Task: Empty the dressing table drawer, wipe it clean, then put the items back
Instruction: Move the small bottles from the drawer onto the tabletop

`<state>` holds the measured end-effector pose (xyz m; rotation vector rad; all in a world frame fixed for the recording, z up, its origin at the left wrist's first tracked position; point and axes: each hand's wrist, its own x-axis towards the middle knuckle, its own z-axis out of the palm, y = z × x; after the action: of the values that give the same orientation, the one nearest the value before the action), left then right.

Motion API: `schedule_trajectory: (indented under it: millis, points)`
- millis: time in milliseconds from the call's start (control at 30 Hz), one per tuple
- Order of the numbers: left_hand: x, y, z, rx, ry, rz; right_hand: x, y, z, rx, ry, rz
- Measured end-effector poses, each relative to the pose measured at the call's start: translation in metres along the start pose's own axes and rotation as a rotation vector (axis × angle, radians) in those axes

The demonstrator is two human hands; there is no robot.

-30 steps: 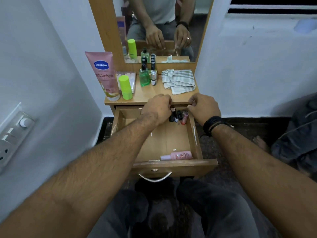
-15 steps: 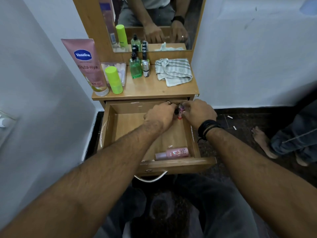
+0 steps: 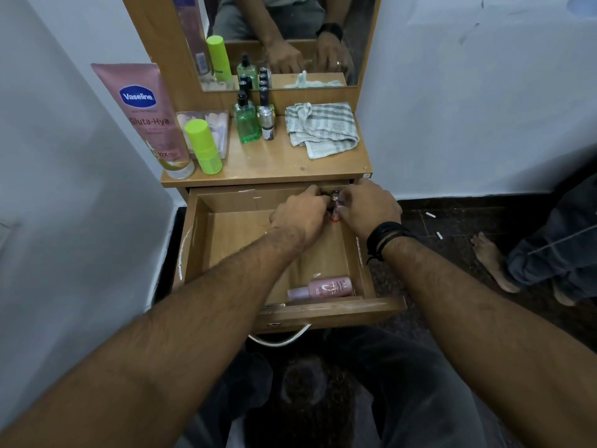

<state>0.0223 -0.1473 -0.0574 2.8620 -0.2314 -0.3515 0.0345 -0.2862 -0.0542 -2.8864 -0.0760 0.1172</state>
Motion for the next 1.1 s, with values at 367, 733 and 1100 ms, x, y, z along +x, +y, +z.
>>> schedule_trajectory:
  millis: [367,733,1100]
  points:
    - [0.005,0.005,-0.001,0.033,0.033,0.029,0.009,0.000,0.006,-0.002,-0.006,-0.027]
    - [-0.019,-0.017,-0.028,-0.044,0.109,0.057,-0.006,-0.009,-0.017,0.228,-0.049,0.004]
    - [-0.014,-0.052,-0.142,-0.025,0.402,-0.018,0.029,-0.077,-0.084,0.451,0.090,-0.121]
